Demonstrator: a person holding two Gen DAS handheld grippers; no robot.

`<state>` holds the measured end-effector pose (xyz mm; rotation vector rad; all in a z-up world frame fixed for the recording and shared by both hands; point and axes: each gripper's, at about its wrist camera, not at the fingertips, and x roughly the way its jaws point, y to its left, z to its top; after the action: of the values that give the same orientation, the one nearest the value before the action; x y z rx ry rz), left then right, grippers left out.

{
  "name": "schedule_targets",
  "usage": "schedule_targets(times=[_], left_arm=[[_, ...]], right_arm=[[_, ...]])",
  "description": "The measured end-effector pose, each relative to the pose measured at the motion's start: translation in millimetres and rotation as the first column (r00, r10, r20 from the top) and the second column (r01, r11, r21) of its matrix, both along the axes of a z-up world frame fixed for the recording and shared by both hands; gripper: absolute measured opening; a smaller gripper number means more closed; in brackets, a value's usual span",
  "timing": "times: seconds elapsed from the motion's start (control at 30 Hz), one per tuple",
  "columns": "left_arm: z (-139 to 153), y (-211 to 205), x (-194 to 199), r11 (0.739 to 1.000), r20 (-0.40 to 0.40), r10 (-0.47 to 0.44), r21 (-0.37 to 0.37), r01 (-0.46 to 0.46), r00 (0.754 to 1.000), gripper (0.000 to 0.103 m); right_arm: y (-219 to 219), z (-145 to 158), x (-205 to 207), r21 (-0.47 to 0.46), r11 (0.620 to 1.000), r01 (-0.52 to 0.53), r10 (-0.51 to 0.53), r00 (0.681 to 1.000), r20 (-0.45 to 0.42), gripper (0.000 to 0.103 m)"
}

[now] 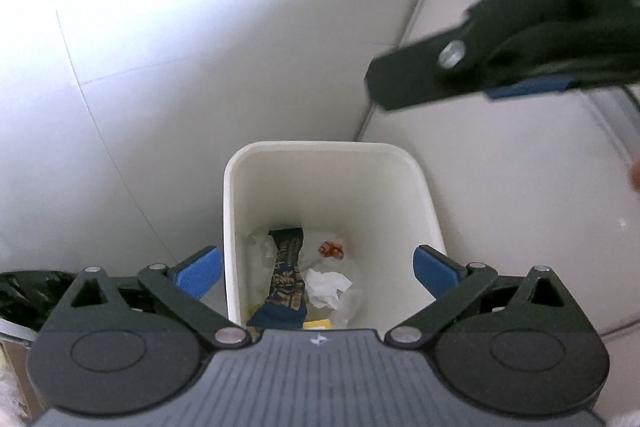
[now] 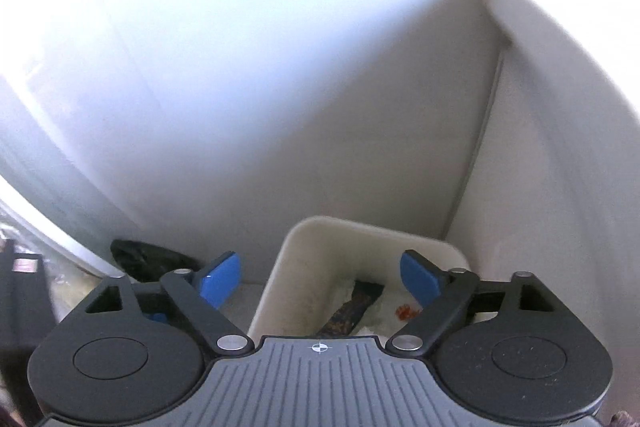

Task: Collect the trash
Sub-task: 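Move both open tools from the wastebasket back to the counter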

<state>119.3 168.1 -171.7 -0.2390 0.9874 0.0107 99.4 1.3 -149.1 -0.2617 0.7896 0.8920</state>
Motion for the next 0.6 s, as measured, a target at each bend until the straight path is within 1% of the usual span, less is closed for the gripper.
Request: schedule_targets(times=[0.17, 0.3, 0.33, 0.5, 0.6], left_arm=[[17, -5, -6, 1.0, 0.02, -0.027, 0.014, 0.027, 0.999, 0.102], [29, -7, -10, 0.999, 0.035, -0.044, 0.02, 0.043, 0.998, 0.102], [32, -9, -11, 0.999, 0.041, -0.049, 0.024, 0.048, 0.998, 0.102], [48, -16, -17, 0.995, 0.071, -0.084, 0.052, 0.081, 0.994, 0.102], [58, -22, -20, 0.992, 0.092, -0.11, 0.073, 0.104, 0.99, 0.102]], right_arm=[[-21, 34, -18, 0.008, 0.999, -0.036, 0.036, 0.998, 0.055, 0.093], [-42, 50, -26, -0.002, 0.999, -0.051, 0.051, 0.995, 0.084, 0.093], [-45, 46, -25, -0.006, 0.999, -0.053, 0.054, 0.994, 0.093, 0.093], [-75, 54, -32, -0.026, 0.997, -0.074, 0.077, 0.984, 0.158, 0.093], [-96, 59, -35, -0.043, 0.997, -0.064, 0.071, 0.977, 0.201, 0.093]])
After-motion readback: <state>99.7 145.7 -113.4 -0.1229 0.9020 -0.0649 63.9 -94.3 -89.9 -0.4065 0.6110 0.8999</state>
